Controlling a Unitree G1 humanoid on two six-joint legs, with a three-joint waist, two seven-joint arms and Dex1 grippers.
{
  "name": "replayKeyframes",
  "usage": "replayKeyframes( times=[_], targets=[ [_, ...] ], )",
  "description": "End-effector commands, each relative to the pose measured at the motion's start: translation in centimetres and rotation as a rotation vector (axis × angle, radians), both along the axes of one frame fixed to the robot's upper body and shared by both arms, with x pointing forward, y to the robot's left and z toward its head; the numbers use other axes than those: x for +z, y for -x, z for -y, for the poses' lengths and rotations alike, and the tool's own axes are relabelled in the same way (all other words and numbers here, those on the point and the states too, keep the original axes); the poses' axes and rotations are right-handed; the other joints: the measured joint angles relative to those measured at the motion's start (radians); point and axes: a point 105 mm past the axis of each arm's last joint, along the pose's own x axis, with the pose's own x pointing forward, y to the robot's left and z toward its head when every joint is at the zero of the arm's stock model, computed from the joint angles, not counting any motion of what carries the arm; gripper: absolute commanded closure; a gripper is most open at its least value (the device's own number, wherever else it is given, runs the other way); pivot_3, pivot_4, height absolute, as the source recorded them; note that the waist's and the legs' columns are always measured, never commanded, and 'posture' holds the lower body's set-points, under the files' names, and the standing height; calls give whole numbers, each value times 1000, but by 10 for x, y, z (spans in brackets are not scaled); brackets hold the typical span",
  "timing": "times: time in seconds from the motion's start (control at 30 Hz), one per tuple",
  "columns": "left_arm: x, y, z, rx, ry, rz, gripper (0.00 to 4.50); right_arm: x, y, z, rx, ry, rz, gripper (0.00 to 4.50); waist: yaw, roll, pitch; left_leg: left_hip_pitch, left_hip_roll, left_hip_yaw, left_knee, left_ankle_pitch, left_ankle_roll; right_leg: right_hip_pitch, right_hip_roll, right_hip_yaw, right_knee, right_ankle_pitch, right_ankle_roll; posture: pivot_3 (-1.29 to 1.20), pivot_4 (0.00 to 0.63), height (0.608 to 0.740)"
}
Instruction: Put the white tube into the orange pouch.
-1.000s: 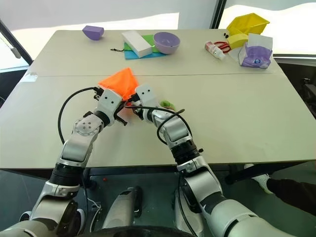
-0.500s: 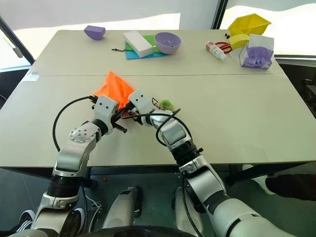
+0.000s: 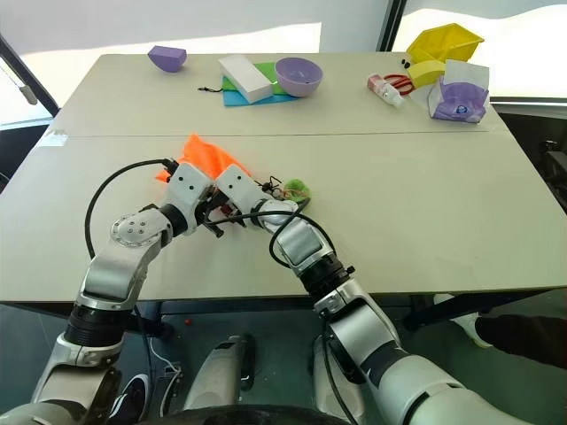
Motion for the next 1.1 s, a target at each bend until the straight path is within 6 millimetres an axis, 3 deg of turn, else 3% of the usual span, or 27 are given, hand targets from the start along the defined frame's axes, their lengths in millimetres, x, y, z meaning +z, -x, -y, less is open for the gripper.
replayKeyframes(
  times=[0.03,0.43,0.5,0.63,1.1],
  targets=[
    [4,3,6,-25,8,15,4500,28,3,-17,45,-85,24,2715,0,0,0,0,0,0,0,0,0,0,0,0,0,0,0,0,150,740],
    [-2,2,-8,34,-20,7,4500,23,18,-29,179,-52,57,2715,-1,0,0,0,0,0,0,0,0,0,0,0,0,0,0,0,150,740],
    [-5,2,-11,45,-33,4,4500,22,17,-27,181,-71,31,1556,-1,0,0,0,0,0,0,0,0,0,0,0,0,0,0,0,150,740],
    [-9,2,-14,55,-48,-4,4500,23,19,-25,189,-79,16,31,0,0,0,0,0,0,0,0,0,0,0,0,0,0,0,0,150,740],
    [-19,6,-27,75,-73,-18,4500,34,44,37,259,-12,39,31,1,0,0,4,0,0,0,0,0,1,1,0,1,-2,-6,0,150,740]
  ],
)
